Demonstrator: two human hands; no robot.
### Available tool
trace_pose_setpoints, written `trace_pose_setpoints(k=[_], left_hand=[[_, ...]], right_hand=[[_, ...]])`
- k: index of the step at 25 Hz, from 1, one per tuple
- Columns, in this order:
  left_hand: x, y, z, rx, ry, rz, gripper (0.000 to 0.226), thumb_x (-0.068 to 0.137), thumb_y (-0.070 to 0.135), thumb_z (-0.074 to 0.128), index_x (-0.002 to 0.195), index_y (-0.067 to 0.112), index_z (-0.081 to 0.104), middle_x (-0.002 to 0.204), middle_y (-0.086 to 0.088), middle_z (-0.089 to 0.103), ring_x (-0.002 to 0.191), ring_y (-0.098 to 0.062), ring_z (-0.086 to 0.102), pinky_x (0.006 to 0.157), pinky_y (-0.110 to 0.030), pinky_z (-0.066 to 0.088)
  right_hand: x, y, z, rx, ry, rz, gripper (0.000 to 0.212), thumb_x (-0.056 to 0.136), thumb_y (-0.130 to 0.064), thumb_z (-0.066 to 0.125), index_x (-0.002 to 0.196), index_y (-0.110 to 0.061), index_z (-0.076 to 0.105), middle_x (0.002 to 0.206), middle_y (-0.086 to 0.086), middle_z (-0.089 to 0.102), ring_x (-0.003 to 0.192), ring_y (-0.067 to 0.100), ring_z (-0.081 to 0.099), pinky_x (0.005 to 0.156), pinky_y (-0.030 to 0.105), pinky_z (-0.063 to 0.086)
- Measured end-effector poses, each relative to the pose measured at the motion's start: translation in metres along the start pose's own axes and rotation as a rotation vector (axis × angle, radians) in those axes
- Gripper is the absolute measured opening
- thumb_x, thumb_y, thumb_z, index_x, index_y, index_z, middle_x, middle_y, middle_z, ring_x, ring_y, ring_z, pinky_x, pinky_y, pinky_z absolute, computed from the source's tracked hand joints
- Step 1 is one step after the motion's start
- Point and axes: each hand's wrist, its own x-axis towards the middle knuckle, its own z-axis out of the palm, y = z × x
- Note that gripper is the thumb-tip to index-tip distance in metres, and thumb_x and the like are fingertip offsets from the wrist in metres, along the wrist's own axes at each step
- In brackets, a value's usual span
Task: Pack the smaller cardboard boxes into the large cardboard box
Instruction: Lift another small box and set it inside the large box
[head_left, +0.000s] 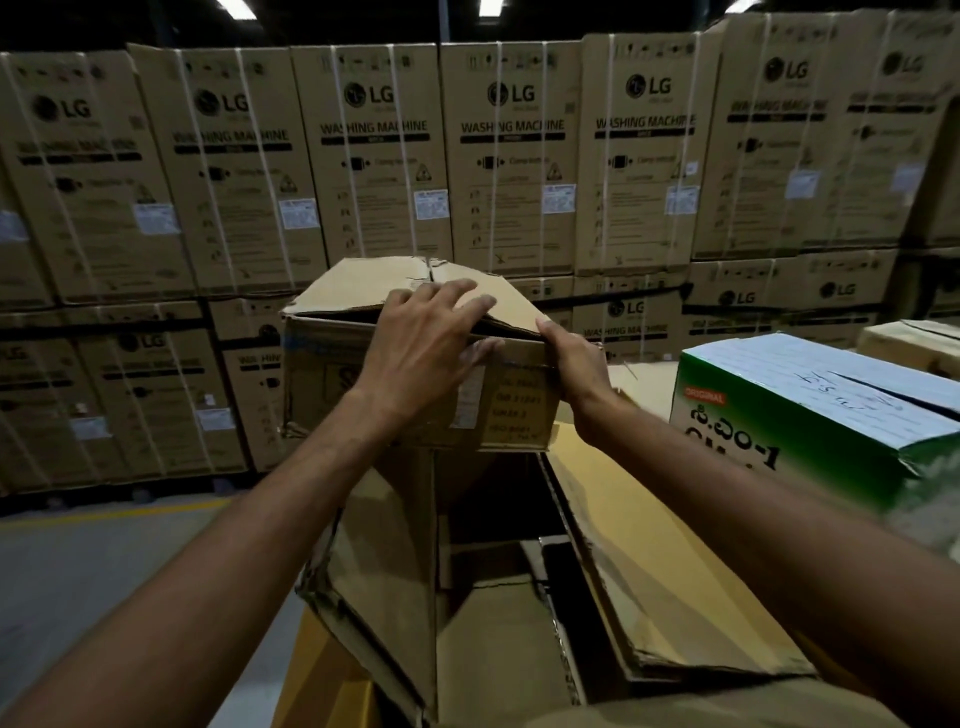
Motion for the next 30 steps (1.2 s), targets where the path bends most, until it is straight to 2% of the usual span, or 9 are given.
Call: trace_pose_setpoints(k=[4,7,10,15,19,21,24,28,30], left_hand=[[0.012,0.015,0.007,0.044,-0.055,0.097,0.053,0.099,0.066,0.038,0.124,0.026,0.062,0.125,0.0,0.069,0.113,-0.021,0.063,0.096,-0.043,0.044],[0.011,0.023,0.014,-0.001,-0.033,0.104,0.045,0.1,0.062,0.041,0.117,0.025,0.062,0.111,0.002,0.072,0.102,-0.02,0.066,0.089,-0.041,0.046],[0.006,0.022,0.019,-0.028,-0.015,0.09,0.047,0.101,0.061,0.039,0.118,0.024,0.063,0.112,0.001,0.072,0.104,-0.021,0.066,0.091,-0.042,0.045],[0.003,0.021,0.021,-0.05,-0.011,0.068,0.047,0.101,0.059,0.042,0.122,0.022,0.063,0.115,-0.002,0.072,0.106,-0.023,0.066,0.092,-0.044,0.045],[0.004,0.024,0.018,-0.06,-0.033,0.062,0.048,0.1,0.06,0.042,0.122,0.021,0.062,0.116,-0.003,0.071,0.109,-0.024,0.065,0.094,-0.045,0.045],[0.003,0.028,0.018,-0.062,-0.032,0.077,0.049,0.1,0.059,0.043,0.123,0.021,0.062,0.117,-0.003,0.071,0.11,-0.025,0.065,0.095,-0.045,0.045],[0.002,0.03,0.017,-0.056,-0.028,0.071,0.047,0.1,0.059,0.046,0.123,0.021,0.063,0.118,-0.003,0.071,0.11,-0.025,0.065,0.096,-0.045,0.044],[0.0,0.032,0.014,-0.051,-0.031,0.064,0.046,0.1,0.058,0.047,0.124,0.022,0.063,0.12,-0.002,0.071,0.112,-0.024,0.064,0.098,-0.046,0.044],[-0.001,0.033,0.013,-0.057,-0.039,0.077,0.047,0.1,0.059,0.048,0.125,0.022,0.063,0.122,-0.002,0.07,0.114,-0.024,0.064,0.099,-0.045,0.044]], right_hand=[[0.0,-0.004,-0.001,-0.048,0.013,-0.019,0.048,0.1,-0.063,0.046,0.108,-0.022,0.069,0.1,0.005,0.074,0.096,0.023,0.07,0.087,0.043,0.058],[-0.009,0.007,0.0,-0.075,0.206,0.042,0.058,0.104,-0.063,0.028,0.114,-0.02,0.066,0.102,0.006,0.07,0.095,0.023,0.065,0.083,0.041,0.053],[-0.028,0.054,-0.011,-0.417,0.299,0.038,0.027,0.104,-0.038,0.044,0.112,-0.018,0.06,0.101,0.004,0.065,0.091,0.02,0.061,0.078,0.039,0.052],[-0.049,0.107,-0.027,-1.108,-0.308,-0.156,0.014,0.086,-0.018,0.071,0.097,-0.026,0.068,0.089,-0.007,0.066,0.08,0.013,0.067,0.065,0.033,0.062],[-0.062,0.111,-0.024,-1.771,-0.939,-0.294,0.022,0.093,-0.027,0.066,0.114,-0.019,0.069,0.092,0.0,0.064,0.086,0.019,0.065,0.076,0.036,0.06],[-0.068,0.1,-0.021,-2.046,-1.038,-0.358,0.015,0.096,-0.029,0.064,0.102,-0.016,0.066,0.081,0.001,0.057,0.075,0.018,0.06,0.072,0.034,0.055],[-0.055,0.075,-0.032,-2.192,-0.848,-0.393,0.015,0.099,-0.029,0.062,0.104,-0.015,0.063,0.087,0.0,0.058,0.076,0.016,0.058,0.072,0.03,0.051],[-0.011,0.048,-0.07,-2.361,-0.459,-0.326,0.035,0.104,-0.03,0.055,0.136,-0.016,0.056,0.125,0.007,0.065,0.118,0.026,0.061,0.111,0.047,0.042],[0.007,0.05,-0.092,-2.314,-0.333,-0.263,0.028,0.105,-0.027,0.053,0.131,-0.018,0.059,0.122,0.006,0.066,0.117,0.024,0.061,0.112,0.045,0.037]])
